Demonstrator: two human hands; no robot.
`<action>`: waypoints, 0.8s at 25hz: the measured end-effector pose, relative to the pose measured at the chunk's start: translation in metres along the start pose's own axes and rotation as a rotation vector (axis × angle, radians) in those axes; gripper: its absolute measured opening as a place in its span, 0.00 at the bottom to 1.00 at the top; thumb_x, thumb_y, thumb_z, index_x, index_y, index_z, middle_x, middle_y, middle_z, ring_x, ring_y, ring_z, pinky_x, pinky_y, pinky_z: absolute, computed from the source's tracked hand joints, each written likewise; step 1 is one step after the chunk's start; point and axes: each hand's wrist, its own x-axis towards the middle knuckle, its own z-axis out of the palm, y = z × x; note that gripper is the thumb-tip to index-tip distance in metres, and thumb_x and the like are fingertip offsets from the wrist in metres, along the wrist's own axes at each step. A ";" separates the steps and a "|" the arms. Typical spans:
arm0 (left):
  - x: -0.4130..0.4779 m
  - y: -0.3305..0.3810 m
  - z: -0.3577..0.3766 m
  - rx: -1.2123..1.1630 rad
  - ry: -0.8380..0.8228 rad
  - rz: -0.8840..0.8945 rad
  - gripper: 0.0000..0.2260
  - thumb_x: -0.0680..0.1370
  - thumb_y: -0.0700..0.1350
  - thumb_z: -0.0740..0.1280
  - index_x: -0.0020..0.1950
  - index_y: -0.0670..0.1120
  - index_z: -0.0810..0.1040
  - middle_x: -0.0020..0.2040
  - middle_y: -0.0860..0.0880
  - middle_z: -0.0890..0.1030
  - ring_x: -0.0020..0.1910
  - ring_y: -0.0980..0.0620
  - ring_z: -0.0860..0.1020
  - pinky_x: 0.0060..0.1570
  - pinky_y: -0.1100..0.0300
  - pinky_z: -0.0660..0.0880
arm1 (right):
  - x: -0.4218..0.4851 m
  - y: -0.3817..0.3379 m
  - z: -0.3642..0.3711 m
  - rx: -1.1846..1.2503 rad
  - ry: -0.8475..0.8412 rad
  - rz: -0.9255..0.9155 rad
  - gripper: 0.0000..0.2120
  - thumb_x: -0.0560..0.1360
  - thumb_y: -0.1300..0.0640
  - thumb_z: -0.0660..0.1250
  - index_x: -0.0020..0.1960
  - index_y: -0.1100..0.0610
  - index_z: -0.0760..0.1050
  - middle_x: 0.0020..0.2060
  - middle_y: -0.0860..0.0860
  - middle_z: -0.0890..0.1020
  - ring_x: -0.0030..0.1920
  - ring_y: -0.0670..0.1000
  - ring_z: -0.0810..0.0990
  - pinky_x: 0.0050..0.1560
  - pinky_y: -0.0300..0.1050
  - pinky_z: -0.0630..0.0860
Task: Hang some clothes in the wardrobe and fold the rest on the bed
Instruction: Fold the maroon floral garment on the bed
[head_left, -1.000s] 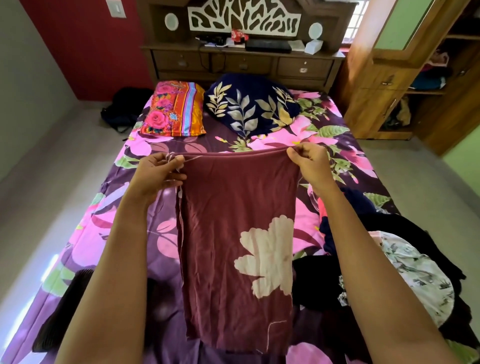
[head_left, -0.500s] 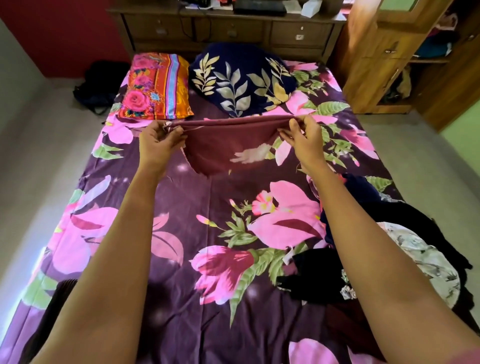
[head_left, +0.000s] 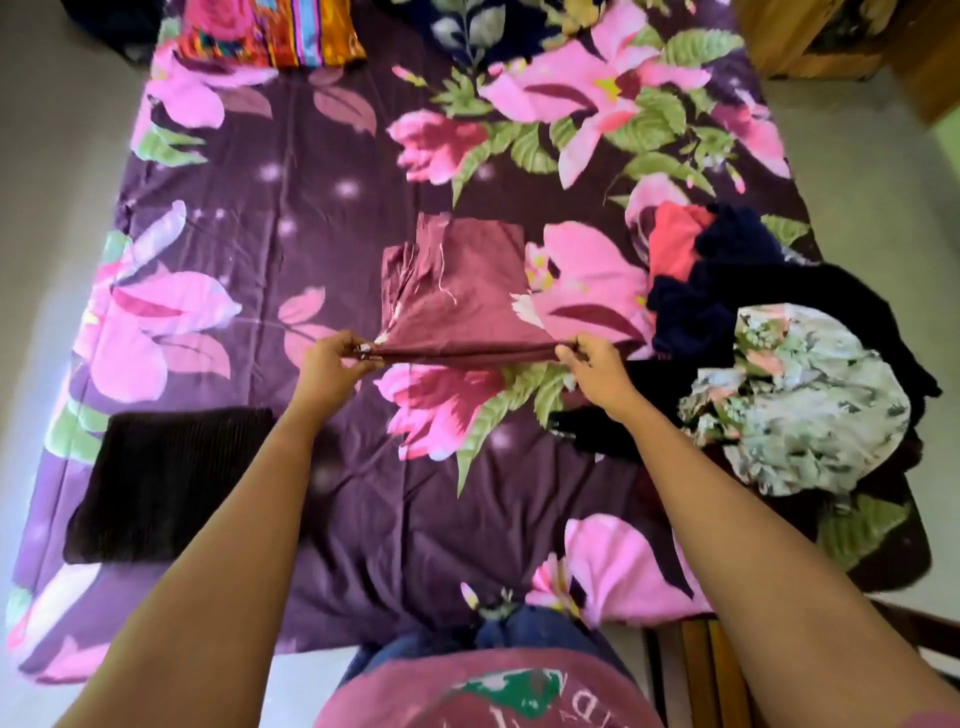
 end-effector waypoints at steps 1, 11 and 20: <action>-0.021 -0.017 0.014 0.050 -0.052 -0.039 0.09 0.69 0.37 0.74 0.46 0.34 0.80 0.38 0.41 0.78 0.36 0.55 0.74 0.33 0.68 0.65 | -0.019 0.017 0.010 -0.076 -0.056 0.029 0.09 0.77 0.62 0.65 0.49 0.69 0.77 0.35 0.55 0.74 0.36 0.51 0.71 0.35 0.39 0.65; -0.162 -0.116 0.095 0.324 -0.587 -0.258 0.11 0.70 0.40 0.75 0.48 0.37 0.80 0.46 0.39 0.82 0.49 0.43 0.79 0.42 0.58 0.66 | -0.131 0.110 0.058 -0.480 -0.650 0.324 0.08 0.78 0.58 0.65 0.51 0.63 0.77 0.43 0.59 0.80 0.46 0.54 0.77 0.46 0.45 0.72; -0.154 -0.113 0.103 0.347 -0.838 -0.294 0.13 0.70 0.41 0.75 0.34 0.46 0.72 0.31 0.51 0.73 0.24 0.63 0.72 0.29 0.68 0.68 | -0.119 0.098 0.067 -0.421 -0.875 0.603 0.07 0.79 0.61 0.63 0.44 0.63 0.73 0.30 0.56 0.71 0.27 0.51 0.70 0.24 0.41 0.69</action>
